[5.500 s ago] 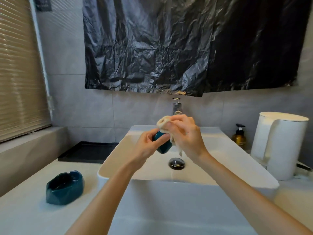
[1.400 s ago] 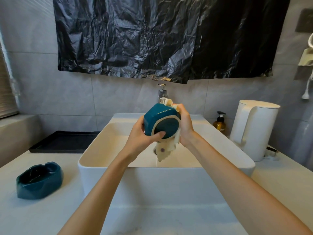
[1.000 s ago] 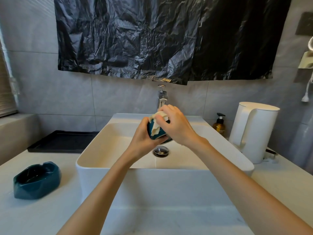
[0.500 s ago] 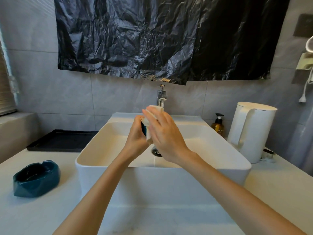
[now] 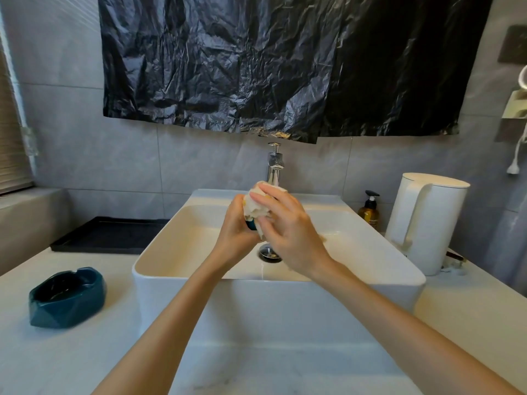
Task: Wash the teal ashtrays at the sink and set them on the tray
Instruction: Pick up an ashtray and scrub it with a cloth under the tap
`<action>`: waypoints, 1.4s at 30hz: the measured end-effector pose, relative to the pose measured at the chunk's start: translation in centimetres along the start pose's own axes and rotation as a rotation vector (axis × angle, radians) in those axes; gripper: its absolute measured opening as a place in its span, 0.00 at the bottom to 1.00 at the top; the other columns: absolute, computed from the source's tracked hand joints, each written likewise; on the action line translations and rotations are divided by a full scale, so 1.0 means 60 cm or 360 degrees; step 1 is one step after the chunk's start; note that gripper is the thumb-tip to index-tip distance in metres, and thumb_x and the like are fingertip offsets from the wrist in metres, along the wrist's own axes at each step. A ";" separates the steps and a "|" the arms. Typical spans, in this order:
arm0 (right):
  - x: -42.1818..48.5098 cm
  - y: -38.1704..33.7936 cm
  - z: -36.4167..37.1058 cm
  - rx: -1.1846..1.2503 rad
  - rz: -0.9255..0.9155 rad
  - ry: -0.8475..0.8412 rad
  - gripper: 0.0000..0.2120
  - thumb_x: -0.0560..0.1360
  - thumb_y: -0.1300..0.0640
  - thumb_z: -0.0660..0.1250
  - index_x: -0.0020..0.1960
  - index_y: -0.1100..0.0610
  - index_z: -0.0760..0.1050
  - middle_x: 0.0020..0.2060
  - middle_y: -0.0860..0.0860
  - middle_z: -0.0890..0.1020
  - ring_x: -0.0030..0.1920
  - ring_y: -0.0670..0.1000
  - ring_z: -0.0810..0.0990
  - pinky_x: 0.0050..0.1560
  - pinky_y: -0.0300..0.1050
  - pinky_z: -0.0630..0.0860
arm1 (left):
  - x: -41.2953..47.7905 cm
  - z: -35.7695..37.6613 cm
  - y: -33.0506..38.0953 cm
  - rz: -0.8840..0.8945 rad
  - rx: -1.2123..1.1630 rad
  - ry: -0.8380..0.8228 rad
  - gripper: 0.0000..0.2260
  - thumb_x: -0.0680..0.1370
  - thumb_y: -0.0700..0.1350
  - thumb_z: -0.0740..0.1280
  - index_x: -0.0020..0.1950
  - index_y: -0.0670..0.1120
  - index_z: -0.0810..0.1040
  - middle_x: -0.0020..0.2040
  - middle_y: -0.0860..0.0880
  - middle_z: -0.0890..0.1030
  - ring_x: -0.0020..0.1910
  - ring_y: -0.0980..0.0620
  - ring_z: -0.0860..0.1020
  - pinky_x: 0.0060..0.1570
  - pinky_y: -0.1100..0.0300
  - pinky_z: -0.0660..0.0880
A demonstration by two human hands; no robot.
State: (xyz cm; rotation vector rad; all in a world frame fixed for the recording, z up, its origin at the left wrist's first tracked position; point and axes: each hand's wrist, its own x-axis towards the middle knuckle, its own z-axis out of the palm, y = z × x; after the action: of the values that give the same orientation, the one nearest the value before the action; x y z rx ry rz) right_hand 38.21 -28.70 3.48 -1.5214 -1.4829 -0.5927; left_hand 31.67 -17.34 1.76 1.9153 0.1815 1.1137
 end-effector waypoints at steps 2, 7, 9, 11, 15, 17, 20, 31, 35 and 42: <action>0.003 0.003 0.022 -0.0181 0.0003 -0.0005 0.18 0.78 0.53 0.57 0.67 0.52 0.72 0.68 0.48 0.70 0.69 0.47 0.65 0.71 0.38 0.57 | -0.002 0.000 0.003 0.0097 0.0057 0.0025 0.19 0.68 0.35 0.74 0.51 0.50 0.70 0.48 0.46 0.77 0.43 0.58 0.76 0.41 0.64 0.74; 0.029 0.025 0.032 0.0125 0.0430 -0.0054 0.20 0.83 0.52 0.49 0.72 0.48 0.65 0.72 0.47 0.66 0.73 0.45 0.61 0.73 0.51 0.59 | -0.001 -0.007 -0.003 0.0073 0.0134 0.0078 0.23 0.62 0.43 0.74 0.53 0.42 0.71 0.48 0.41 0.76 0.46 0.43 0.75 0.44 0.49 0.74; 0.022 0.010 0.038 0.0003 0.0310 -0.0043 0.21 0.81 0.55 0.48 0.73 0.52 0.65 0.72 0.49 0.67 0.72 0.47 0.61 0.74 0.49 0.57 | 0.000 -0.008 0.000 0.0063 0.0095 0.0086 0.20 0.63 0.39 0.74 0.52 0.47 0.73 0.48 0.46 0.78 0.47 0.49 0.77 0.46 0.51 0.76; 0.010 0.003 0.044 -0.0297 0.0016 -0.0087 0.22 0.80 0.57 0.48 0.72 0.54 0.66 0.70 0.51 0.68 0.70 0.50 0.63 0.72 0.45 0.56 | -0.001 -0.006 0.008 0.0124 0.0108 0.0061 0.21 0.67 0.33 0.72 0.49 0.56 0.73 0.45 0.51 0.79 0.44 0.60 0.77 0.44 0.61 0.75; 0.034 0.028 0.024 0.0009 0.0402 -0.0133 0.21 0.83 0.52 0.46 0.74 0.47 0.62 0.71 0.46 0.66 0.69 0.46 0.65 0.65 0.44 0.64 | -0.003 -0.006 0.003 0.0047 0.0116 0.0093 0.19 0.63 0.42 0.75 0.48 0.50 0.70 0.45 0.46 0.76 0.41 0.54 0.74 0.39 0.60 0.72; 0.038 0.028 0.020 0.0041 0.0523 -0.0147 0.20 0.83 0.53 0.47 0.74 0.48 0.62 0.71 0.46 0.66 0.69 0.46 0.65 0.67 0.45 0.65 | -0.007 -0.008 0.006 -0.0012 0.0063 0.0085 0.22 0.62 0.45 0.75 0.51 0.46 0.70 0.48 0.43 0.76 0.44 0.48 0.75 0.40 0.53 0.76; 0.020 0.006 0.036 -0.0360 -0.0143 -0.0132 0.22 0.80 0.58 0.49 0.72 0.55 0.67 0.70 0.51 0.69 0.69 0.50 0.64 0.72 0.45 0.59 | -0.007 -0.010 0.016 0.0033 -0.0072 0.0059 0.20 0.65 0.35 0.71 0.50 0.55 0.73 0.47 0.50 0.80 0.46 0.56 0.79 0.44 0.58 0.77; 0.046 0.035 0.013 0.1133 0.1187 0.0172 0.17 0.82 0.47 0.51 0.57 0.53 0.75 0.48 0.52 0.81 0.47 0.48 0.79 0.44 0.38 0.75 | -0.005 -0.019 0.022 -0.0254 -0.0391 0.0007 0.21 0.68 0.38 0.76 0.55 0.47 0.70 0.53 0.46 0.79 0.52 0.49 0.80 0.52 0.54 0.79; 0.042 0.030 0.009 0.1603 0.1356 0.0138 0.21 0.81 0.44 0.48 0.48 0.52 0.77 0.36 0.48 0.83 0.39 0.47 0.80 0.39 0.41 0.78 | -0.006 -0.024 0.034 -0.0335 -0.0628 -0.0104 0.21 0.70 0.38 0.74 0.60 0.45 0.69 0.55 0.46 0.79 0.53 0.48 0.80 0.46 0.59 0.80; 0.060 0.023 -0.030 0.1342 0.1262 -0.0046 0.15 0.80 0.47 0.54 0.46 0.53 0.77 0.37 0.50 0.81 0.40 0.48 0.79 0.41 0.43 0.75 | -0.005 -0.024 0.023 -0.0289 -0.0331 -0.0217 0.21 0.69 0.42 0.76 0.57 0.48 0.71 0.53 0.50 0.80 0.52 0.53 0.80 0.50 0.60 0.79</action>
State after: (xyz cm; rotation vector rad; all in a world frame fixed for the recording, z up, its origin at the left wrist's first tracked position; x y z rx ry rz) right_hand 40.56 -28.16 7.02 -1.2535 -0.8303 0.4793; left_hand 30.01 -17.41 2.93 1.7443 0.1544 0.8447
